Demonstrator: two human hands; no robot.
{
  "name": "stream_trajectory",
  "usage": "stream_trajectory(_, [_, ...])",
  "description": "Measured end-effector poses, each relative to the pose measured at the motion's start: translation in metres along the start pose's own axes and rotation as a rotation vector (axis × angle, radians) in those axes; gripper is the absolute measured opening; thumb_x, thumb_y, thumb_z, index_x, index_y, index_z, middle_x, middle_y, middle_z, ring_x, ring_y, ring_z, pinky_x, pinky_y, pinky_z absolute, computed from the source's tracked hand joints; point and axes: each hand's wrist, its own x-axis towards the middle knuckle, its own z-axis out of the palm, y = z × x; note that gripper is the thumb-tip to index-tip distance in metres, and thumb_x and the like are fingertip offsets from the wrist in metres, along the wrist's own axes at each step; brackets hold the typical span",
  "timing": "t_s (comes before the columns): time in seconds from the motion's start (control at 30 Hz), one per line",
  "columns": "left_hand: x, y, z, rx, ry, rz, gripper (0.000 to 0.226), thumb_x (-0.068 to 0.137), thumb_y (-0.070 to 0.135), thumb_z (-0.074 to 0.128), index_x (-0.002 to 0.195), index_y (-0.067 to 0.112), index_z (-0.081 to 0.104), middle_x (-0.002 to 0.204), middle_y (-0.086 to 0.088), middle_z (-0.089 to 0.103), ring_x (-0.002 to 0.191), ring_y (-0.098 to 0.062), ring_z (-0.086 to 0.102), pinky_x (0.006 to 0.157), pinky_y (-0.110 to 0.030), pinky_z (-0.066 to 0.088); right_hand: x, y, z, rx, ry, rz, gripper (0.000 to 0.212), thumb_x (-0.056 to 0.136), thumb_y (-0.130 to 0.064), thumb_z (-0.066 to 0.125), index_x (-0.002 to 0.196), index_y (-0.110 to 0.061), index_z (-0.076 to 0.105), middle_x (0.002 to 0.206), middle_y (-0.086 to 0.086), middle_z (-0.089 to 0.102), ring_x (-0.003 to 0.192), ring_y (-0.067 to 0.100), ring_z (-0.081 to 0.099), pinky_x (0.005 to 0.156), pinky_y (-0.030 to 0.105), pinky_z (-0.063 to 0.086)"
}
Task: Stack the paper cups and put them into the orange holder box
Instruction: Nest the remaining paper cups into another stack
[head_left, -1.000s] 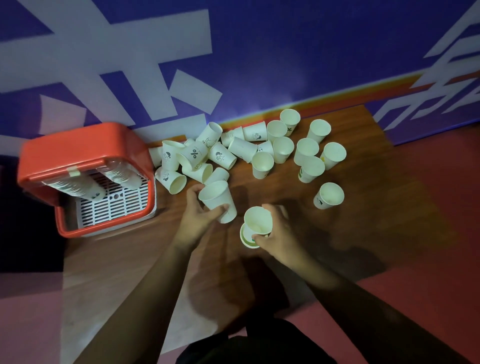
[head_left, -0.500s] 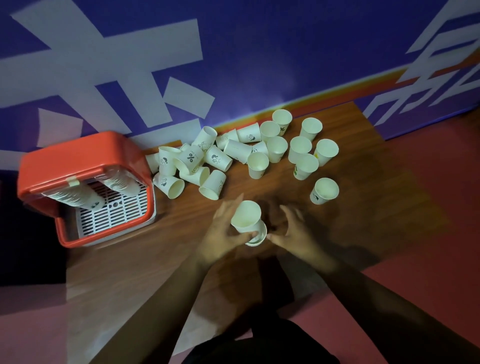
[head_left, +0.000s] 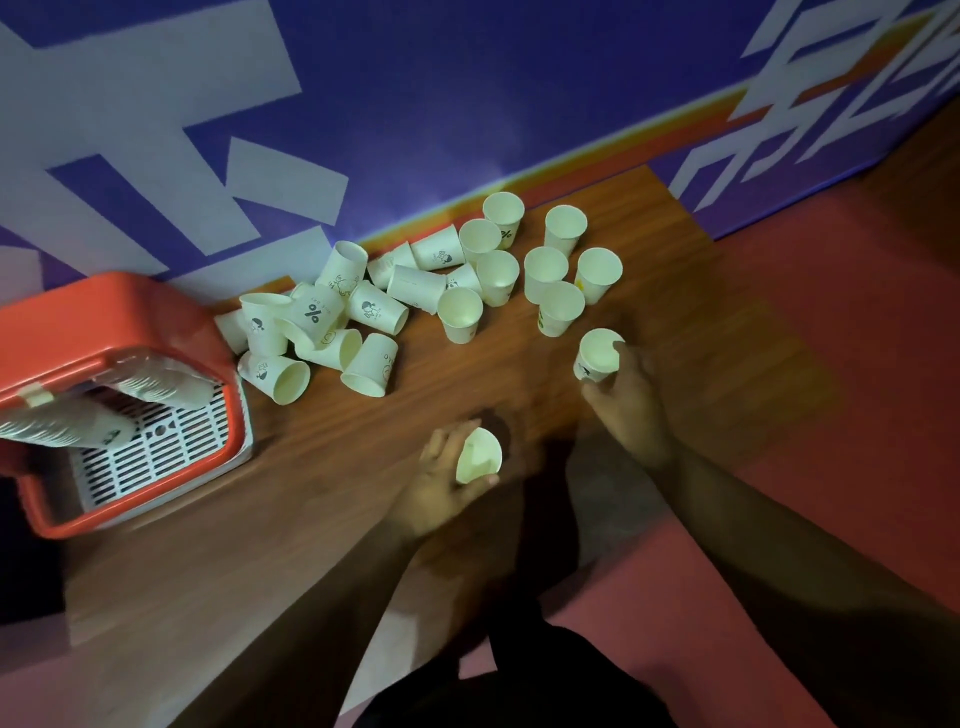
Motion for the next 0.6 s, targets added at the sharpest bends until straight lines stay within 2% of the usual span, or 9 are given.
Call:
stream_trajectory(0.1, [0.014,0.011,0.008,-0.008,0.024,-0.019,0.083,0.084,0.056,0.071,0.153,0.029,0.033,0.131,0.004,0.041,0.126,-0.022,0.046,0.105,-0.042,0.045,0.024,0.005,0.008,-0.09,-0.012,0.013,0.087,0.077,-0.043,0.078,0.146,-0.012,0.034,0.148,0.013,0.039,0.135,0.031,0.042,0.107,0.036,0.043])
stream_trajectory(0.2, [0.028,0.019,0.012,-0.033,0.028,-0.031,0.086,0.088,0.047,0.072,0.157,0.03,0.025,0.132,0.001,0.039,0.128,-0.023,0.043,0.105,-0.043,0.045,0.044,0.01,0.017,-0.161,-0.137,0.039,0.102,0.079,-0.05,0.075,0.154,-0.012,0.018,0.159,0.012,0.022,0.145,0.033,0.028,0.114,0.044,0.037])
stream_trajectory(0.27, [0.035,0.02,0.013,0.011,0.038,-0.026,0.085,0.09,0.047,0.07,0.158,0.03,0.022,0.134,-0.004,0.038,0.129,-0.026,0.041,0.107,-0.046,0.043,0.054,0.012,0.023,-0.191,-0.153,0.034,0.102,0.081,-0.052,0.073,0.155,-0.01,0.017,0.161,0.011,0.021,0.147,0.032,0.023,0.117,0.043,0.032])
stream_trajectory(0.37, [0.039,0.019,0.011,0.088,0.023,-0.038,0.086,0.09,0.057,0.063,0.159,0.034,0.017,0.133,-0.005,0.036,0.129,-0.026,0.037,0.108,-0.046,0.04,0.062,0.016,0.032,-0.227,-0.106,0.028,0.09,0.084,-0.046,0.071,0.152,-0.008,0.026,0.157,0.013,0.031,0.143,0.034,0.031,0.114,0.041,0.032])
stream_trajectory(0.47, [0.041,0.018,0.009,0.102,-0.011,-0.074,0.092,0.082,0.073,0.055,0.158,0.039,0.015,0.132,-0.004,0.035,0.13,-0.025,0.035,0.109,-0.044,0.038,0.066,0.021,0.035,-0.221,-0.071,-0.008,0.08,0.081,-0.04,0.075,0.144,-0.007,0.038,0.147,0.015,0.043,0.134,0.034,0.042,0.11,0.041,0.036])
stream_trajectory(0.6, [0.043,0.022,0.009,0.026,-0.025,-0.102,0.088,0.087,0.061,0.065,0.156,0.044,0.014,0.132,0.0,0.033,0.13,-0.02,0.034,0.11,-0.043,0.037,0.062,0.009,0.026,-0.108,-0.072,-0.063,0.078,0.075,-0.039,0.081,0.138,-0.01,0.046,0.137,0.011,0.051,0.126,0.03,0.049,0.099,0.035,0.043])
